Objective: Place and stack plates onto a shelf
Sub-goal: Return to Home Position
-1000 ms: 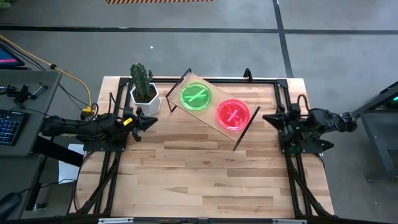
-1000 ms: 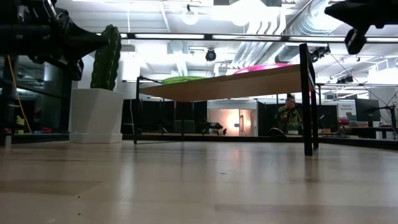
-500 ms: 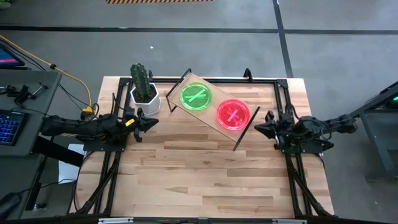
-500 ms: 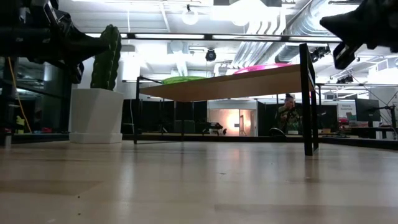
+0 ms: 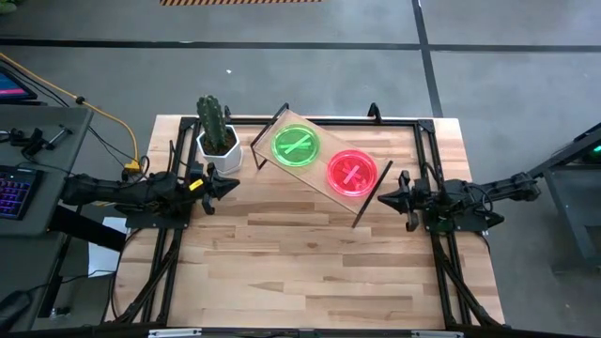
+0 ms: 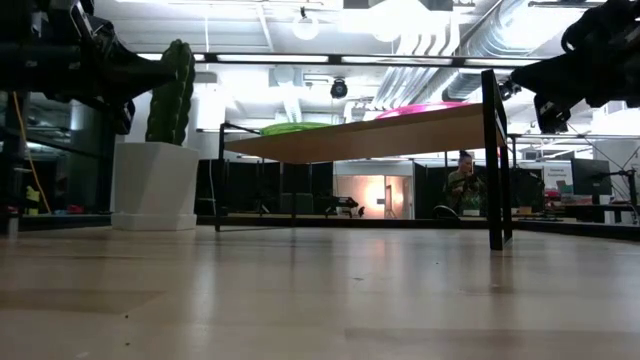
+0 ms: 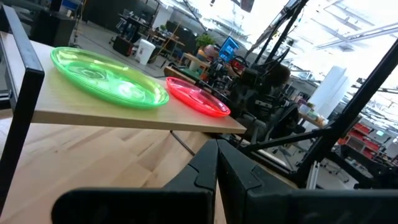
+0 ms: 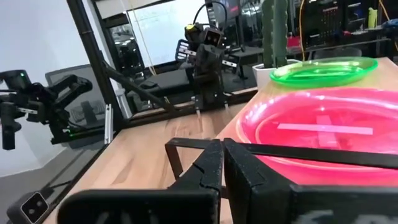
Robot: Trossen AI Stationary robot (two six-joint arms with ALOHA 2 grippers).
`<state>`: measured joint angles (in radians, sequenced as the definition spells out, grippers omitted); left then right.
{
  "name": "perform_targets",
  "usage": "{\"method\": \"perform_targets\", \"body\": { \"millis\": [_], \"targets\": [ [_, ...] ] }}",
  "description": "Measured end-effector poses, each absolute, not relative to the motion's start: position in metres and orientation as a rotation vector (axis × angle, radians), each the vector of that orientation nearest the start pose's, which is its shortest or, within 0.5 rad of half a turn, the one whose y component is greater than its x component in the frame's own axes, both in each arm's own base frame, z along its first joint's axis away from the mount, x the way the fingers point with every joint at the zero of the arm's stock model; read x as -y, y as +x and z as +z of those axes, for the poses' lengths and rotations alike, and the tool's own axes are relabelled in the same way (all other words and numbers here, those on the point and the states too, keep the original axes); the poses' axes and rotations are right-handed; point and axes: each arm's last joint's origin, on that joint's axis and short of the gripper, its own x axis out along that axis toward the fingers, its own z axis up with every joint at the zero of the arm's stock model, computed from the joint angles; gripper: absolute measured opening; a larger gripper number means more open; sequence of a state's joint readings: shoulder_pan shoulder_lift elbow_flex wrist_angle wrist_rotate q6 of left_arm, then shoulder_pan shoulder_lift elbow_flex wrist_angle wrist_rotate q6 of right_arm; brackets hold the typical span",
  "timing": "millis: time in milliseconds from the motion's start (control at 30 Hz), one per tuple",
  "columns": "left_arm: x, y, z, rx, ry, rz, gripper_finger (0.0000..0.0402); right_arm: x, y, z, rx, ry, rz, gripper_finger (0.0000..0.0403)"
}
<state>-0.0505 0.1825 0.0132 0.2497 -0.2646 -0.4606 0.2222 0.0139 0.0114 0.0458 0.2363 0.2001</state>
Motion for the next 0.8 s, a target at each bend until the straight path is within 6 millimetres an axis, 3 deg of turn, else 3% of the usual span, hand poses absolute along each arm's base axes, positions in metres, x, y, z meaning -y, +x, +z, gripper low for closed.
{"method": "perform_targets", "body": {
  "millis": [467, 800],
  "targets": [
    [-0.002, 0.107, 0.177, 0.128, -0.471, 0.192, 0.0001, -0.015, 0.096, 0.171, 0.043, 0.406, -0.009, 0.0000],
    [-0.004, 0.096, 0.174, 0.124, -0.469, 0.198, 0.0001, -0.015, 0.095, 0.172, 0.055, 0.460, 0.003, 0.0000]
  ]
}}
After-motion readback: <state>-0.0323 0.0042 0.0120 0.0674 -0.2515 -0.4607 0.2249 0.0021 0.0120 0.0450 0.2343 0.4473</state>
